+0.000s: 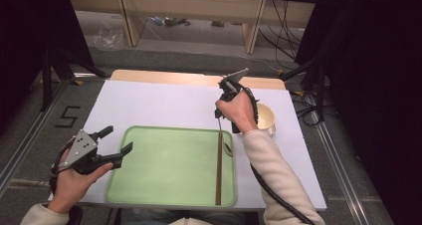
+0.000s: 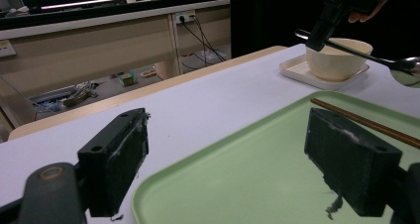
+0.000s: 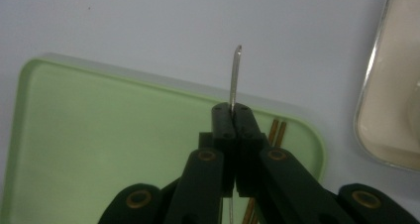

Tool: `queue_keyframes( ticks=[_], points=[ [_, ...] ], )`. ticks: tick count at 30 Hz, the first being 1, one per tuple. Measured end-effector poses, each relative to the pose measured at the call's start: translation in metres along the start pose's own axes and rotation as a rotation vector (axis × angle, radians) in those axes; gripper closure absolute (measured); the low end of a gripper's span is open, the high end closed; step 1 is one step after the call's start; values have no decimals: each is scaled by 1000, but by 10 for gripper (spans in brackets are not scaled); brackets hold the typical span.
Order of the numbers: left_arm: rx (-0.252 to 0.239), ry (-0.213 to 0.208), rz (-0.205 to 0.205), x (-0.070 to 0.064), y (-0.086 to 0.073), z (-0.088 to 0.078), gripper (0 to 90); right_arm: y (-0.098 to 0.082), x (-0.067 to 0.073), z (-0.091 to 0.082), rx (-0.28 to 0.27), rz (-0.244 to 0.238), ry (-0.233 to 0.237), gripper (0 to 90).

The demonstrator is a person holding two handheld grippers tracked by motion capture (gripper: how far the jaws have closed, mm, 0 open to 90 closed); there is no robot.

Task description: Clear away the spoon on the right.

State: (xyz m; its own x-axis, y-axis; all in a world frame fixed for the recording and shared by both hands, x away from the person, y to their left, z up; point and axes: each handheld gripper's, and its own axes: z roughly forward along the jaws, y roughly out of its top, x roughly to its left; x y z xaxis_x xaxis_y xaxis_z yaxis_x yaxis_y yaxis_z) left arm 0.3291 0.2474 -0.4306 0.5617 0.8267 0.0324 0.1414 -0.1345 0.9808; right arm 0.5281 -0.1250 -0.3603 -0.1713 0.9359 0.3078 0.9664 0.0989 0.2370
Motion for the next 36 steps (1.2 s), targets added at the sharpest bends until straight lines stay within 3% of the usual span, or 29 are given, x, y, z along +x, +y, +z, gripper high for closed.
queue_keyframes(
  ticks=[1,3,4,5,6,7,12,13,14,17,18,19,30,31,32,35,36],
  points=[
    [0,-1,-1,0,0,0,169,-1,3,3,32,34,3,900],
    [0,0,-1,0,0,0,169,-1,3,5,30,22,5,900],
    [0,-1,-1,0,0,0,169,-2,6,7,45,40,3,900],
    [0,-1,-1,0,0,0,169,-2,5,9,41,15,-1,900],
    [0,-1,-1,0,0,0,169,-3,8,10,51,46,5,900],
    [0,-1,-1,0,0,0,169,-3,7,13,44,21,6,900],
    [1,-4,-1,0,0,0,169,-5,12,20,72,26,-1,900],
    [3,-5,-1,0,0,0,169,-6,11,24,42,-1,-4,900],
    [2,-5,-3,0,0,0,169,-6,14,23,83,33,-3,900],
    [2,-5,-2,0,0,0,169,-8,14,28,71,10,-12,900],
    [4,-5,-1,0,0,0,169,-8,19,28,97,75,-4,900],
    [4,-6,0,0,0,0,169,-9,18,30,94,47,-7,900],
    [4,-8,1,0,0,0,169,-12,25,42,126,82,-1,900],
    [5,-8,2,0,0,0,169,-13,26,42,122,76,-10,900],
    [4,-8,2,0,0,0,169,-13,24,44,103,39,1,900],
    [5,-8,2,0,0,0,169,-15,29,47,128,75,-2,900],
    [5,-8,2,0,0,0,169,-16,29,49,121,61,-3,900]
  ],
)
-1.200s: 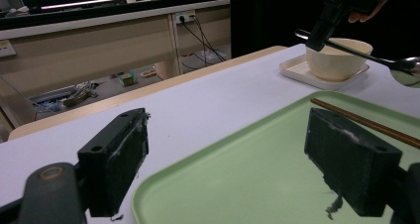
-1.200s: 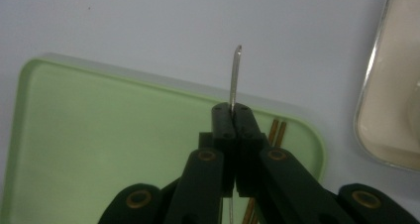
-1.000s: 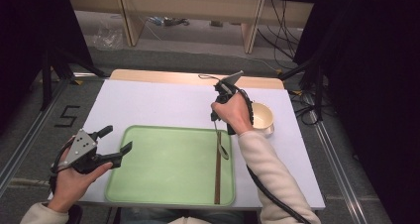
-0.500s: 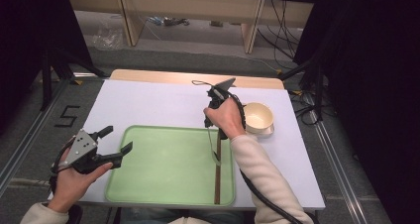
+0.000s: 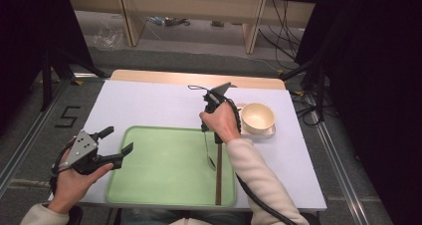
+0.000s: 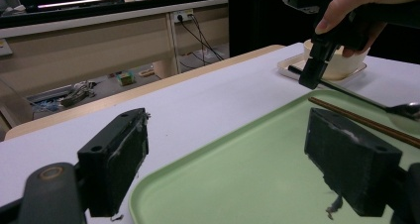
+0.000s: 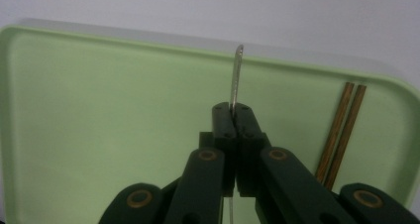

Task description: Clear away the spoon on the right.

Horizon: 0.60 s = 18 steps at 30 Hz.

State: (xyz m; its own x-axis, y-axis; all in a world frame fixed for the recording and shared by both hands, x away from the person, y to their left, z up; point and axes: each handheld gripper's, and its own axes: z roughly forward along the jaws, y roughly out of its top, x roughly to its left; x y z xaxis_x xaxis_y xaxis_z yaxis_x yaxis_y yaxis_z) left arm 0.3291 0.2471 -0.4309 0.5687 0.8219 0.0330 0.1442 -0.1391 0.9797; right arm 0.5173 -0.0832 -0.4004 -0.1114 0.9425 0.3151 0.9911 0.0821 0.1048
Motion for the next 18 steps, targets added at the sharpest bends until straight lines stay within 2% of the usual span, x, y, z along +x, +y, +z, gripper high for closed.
queue_keyframes(
  ticks=[1,3,5,7,8,9,10,11,13,14,15,16,17,18],
  points=[
    [0,0,-2,0,0,0,169,0,1,0,16,4,-5,900],
    [0,-1,-2,0,0,0,169,-1,2,4,14,18,-2,900],
    [0,-2,-1,0,0,0,169,-1,0,6,9,-11,-8,900],
    [1,-2,-2,0,0,0,169,-2,2,6,23,9,-5,900],
    [1,-2,-2,0,0,0,169,-2,-3,10,-14,-67,-10,900],
    [1,-2,-2,0,0,0,169,-3,1,10,-1,-26,-6,900],
    [1,-2,-1,0,0,0,169,-3,1,10,9,-14,-13,900],
    [1,-2,1,0,0,0,169,-3,1,10,14,-25,-12,900],
    [3,-2,-1,0,0,0,169,-3,3,10,38,14,-12,900],
    [1,-3,-3,-1,0,0,169,-3,2,12,33,14,-3,900],
    [1,-3,-2,-1,0,0,169,-4,-1,16,-2,-34,-9,900],
    [1,-3,-1,0,0,0,169,-4,0,16,25,-13,-10,900],
    [2,-3,-1,0,0,0,169,-4,-1,18,24,-7,13,900],
    [2,-3,0,0,0,0,169,-4,-1,18,35,-8,6,900]
  ],
)
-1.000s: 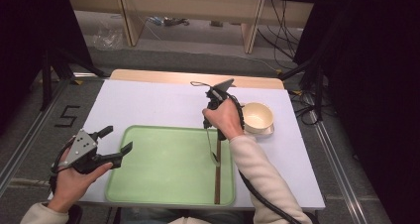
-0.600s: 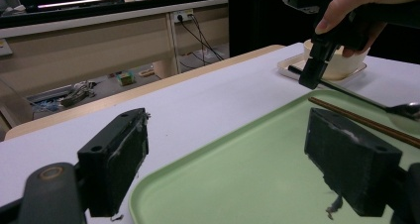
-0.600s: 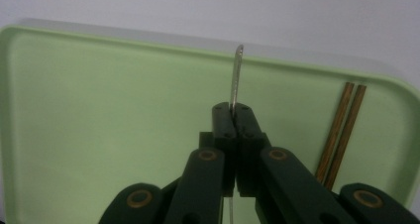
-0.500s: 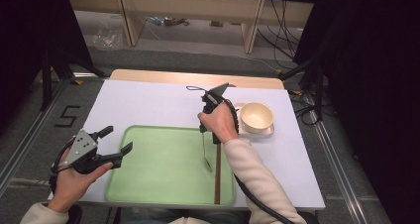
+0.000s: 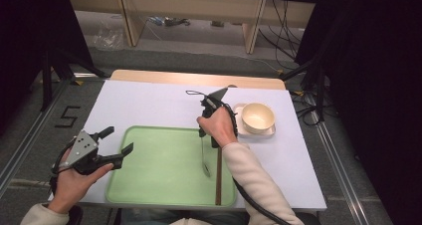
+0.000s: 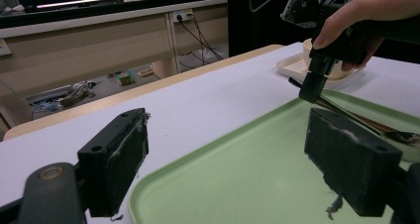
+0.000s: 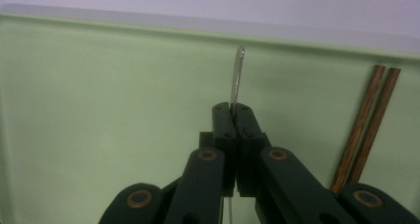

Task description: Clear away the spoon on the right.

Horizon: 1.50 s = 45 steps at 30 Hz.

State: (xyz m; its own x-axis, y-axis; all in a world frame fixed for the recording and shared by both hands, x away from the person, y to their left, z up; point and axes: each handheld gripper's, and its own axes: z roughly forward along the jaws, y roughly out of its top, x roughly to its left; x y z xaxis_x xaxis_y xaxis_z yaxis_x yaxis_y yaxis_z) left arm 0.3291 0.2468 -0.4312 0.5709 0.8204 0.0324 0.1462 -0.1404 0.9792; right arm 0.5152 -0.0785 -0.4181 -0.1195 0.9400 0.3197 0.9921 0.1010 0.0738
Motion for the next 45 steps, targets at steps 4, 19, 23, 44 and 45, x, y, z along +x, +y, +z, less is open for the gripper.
queue_keyframes(
  ticks=[4,19,23,44,45],
  points=[
    [0,-1,0,0,0,0,169,-1,1,5,12,23,-7,900],
    [1,-3,5,0,0,0,169,-5,2,20,5,12,-6,899],
    [1,-5,2,0,0,1,169,-7,0,28,-33,-42,-18,863],
    [-6,-10,-7,-1,-1,2,169,-10,12,22,-69,-208,-64,879],
    [0,-6,-5,-1,-1,1,169,-11,12,25,-74,-228,-61,896]
  ],
)
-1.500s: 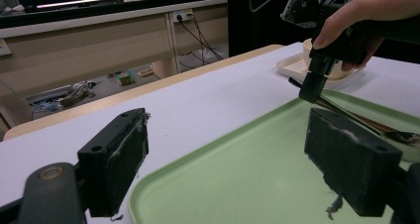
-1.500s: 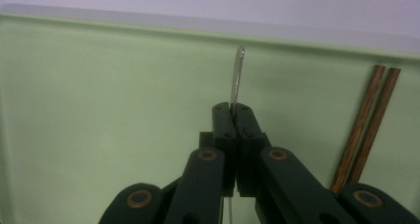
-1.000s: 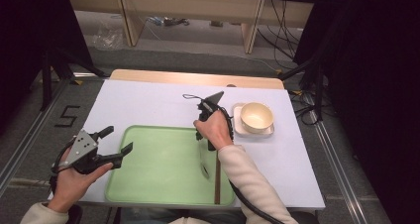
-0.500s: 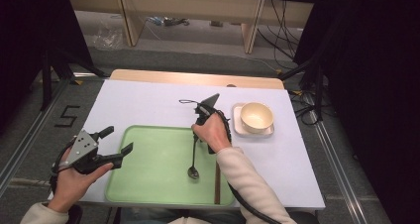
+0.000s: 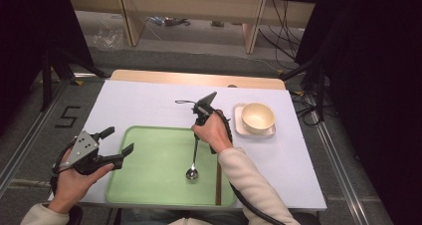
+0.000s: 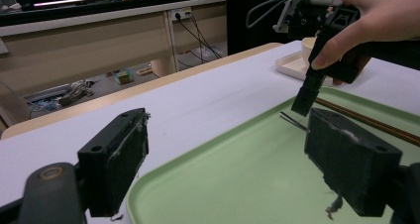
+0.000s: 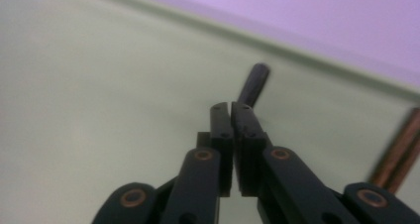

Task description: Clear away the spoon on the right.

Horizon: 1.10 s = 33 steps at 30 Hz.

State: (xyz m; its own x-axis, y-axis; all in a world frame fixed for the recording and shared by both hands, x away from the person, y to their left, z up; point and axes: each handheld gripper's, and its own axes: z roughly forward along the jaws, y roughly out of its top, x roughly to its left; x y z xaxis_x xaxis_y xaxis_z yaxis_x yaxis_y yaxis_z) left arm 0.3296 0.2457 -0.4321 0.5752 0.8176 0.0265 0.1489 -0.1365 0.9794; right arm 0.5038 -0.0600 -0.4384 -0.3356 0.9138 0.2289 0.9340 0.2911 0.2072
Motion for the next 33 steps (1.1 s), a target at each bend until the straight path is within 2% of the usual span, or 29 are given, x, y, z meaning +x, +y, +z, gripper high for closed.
queue_keyframes(
  ticks=[1,3,4,5,8,9,10,11,12,13,14,16,18,19,22,24,25,26,33],
  points=[
    [1,0,3,0,0,0,169,0,0,0,12,-30,-1,900],
    [1,0,3,0,0,0,171,-2,3,2,20,-39,-1,900],
    [1,0,4,0,0,0,171,-2,7,1,47,-7,1,900],
    [0,0,5,0,0,0,171,-3,7,3,43,-27,8,900],
    [-1,-1,0,0,0,0,171,-8,13,7,101,-45,24,900],
    [4,1,6,0,0,0,171,-10,14,9,93,-69,13,900],
    [3,0,10,0,0,0,171,-11,15,10,109,-54,24,900],
    [2,1,10,0,0,-1,171,-12,15,14,88,-69,20,900],
    [3,1,11,0,1,-1,171,-12,15,14,114,-71,14,900],
    [2,0,8,0,0,-1,171,-13,17,15,132,-47,10,900],
    [1,1,2,0,0,0,171,-14,17,18,125,-44,6,900],
    [2,1,5,0,0,0,171,-15,14,19,119,-96,5,900],
    [4,0,12,0,0,0,171,-17,17,18,133,-63,0,900],
    [4,0,12,0,0,0,171,-16,16,18,131,-85,-6,900],
    [2,1,11,0,1,-1,171,-17,15,17,143,-106,-2,900],
    [3,1,11,0,0,-1,171,-19,18,17,145,-61,-10,900],
    [3,1,11,0,1,-1,171,-19,16,18,133,-93,-15,900],
    [3,1,11,0,1,-1,171,-19,15,17,137,-99,-7,900],
    [2,1,12,0,1,-1,171,-19,14,17,137,-113,-12,900]
  ],
)
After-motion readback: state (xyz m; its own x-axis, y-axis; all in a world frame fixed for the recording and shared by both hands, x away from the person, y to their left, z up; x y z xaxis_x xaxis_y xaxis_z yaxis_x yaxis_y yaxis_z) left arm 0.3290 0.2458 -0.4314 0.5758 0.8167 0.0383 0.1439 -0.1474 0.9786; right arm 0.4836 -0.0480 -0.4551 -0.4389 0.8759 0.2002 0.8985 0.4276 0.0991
